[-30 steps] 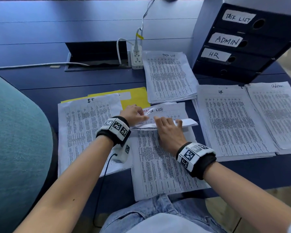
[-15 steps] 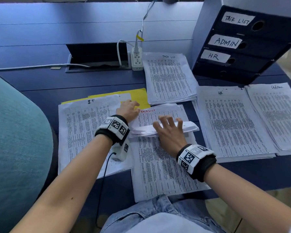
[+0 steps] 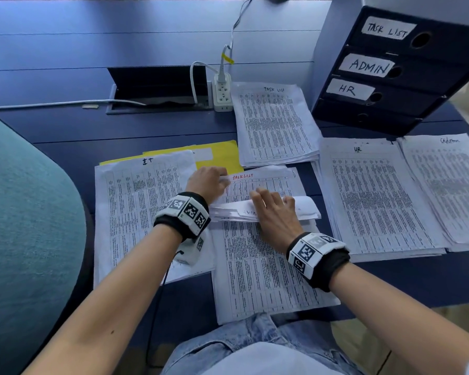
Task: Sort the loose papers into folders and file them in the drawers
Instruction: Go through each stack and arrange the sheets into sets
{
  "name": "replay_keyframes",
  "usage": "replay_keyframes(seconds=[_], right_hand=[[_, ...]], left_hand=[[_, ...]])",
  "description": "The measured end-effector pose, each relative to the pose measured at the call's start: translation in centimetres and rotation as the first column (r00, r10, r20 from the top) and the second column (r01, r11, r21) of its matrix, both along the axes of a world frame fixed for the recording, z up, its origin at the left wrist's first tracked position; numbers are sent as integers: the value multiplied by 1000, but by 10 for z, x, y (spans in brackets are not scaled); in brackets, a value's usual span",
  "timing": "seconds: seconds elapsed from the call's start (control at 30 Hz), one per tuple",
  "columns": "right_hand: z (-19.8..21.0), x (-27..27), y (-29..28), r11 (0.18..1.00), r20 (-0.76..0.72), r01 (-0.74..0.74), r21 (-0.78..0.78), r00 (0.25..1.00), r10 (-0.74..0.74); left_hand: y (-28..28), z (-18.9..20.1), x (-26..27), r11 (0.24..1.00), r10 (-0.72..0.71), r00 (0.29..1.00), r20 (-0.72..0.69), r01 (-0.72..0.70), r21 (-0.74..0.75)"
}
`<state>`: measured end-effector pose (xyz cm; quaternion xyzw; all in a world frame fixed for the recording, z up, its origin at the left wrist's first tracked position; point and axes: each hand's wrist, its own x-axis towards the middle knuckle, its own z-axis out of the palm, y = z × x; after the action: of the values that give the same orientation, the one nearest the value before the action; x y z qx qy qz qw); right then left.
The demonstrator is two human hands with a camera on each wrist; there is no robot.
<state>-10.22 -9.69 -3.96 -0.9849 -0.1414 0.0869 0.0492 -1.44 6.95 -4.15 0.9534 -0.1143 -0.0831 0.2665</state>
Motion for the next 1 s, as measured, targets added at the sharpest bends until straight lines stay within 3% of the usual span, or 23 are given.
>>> replay_keyframes(seconds=[0.17, 0.27, 0.4, 0.5, 0.6, 0.7, 0.83, 0.93, 1.0], right_hand=[[-13, 6, 1, 997, 284, 65, 50, 956, -77], [-7, 8, 3, 995, 336, 98, -7, 938, -90], [-6, 1, 2, 992, 339, 92, -84, 939, -58], [-5, -5, 1, 996, 250, 29, -82, 968, -8], [2, -14, 4, 999, 58, -28, -26, 998, 29], [2, -17, 5, 998, 6, -55, 4, 998, 55], [9, -5, 5, 997, -6, -76, 18, 997, 76], [11, 6, 3, 997, 9, -64, 41, 998, 63], [9, 12, 4, 994, 59, -26, 107, 998, 20]], left_hand=[[1, 9, -3, 927, -123, 972, -198, 41, -372], [5, 8, -2, 909, -117, 955, -271, -7, -417], [4, 7, -1, 874, 21, 951, -309, -168, -456], [8, 1, 2, 897, 150, 955, -256, -241, -371], [9, -7, 4, 973, 133, 962, -238, -172, -155], [8, -9, 3, 993, 100, 978, -183, -109, -42], [8, -5, -3, 997, 64, 992, -106, -68, -30], [9, 2, -4, 990, 51, 997, -65, -59, -128], [10, 9, -5, 979, -20, 993, -112, -3, -204]])
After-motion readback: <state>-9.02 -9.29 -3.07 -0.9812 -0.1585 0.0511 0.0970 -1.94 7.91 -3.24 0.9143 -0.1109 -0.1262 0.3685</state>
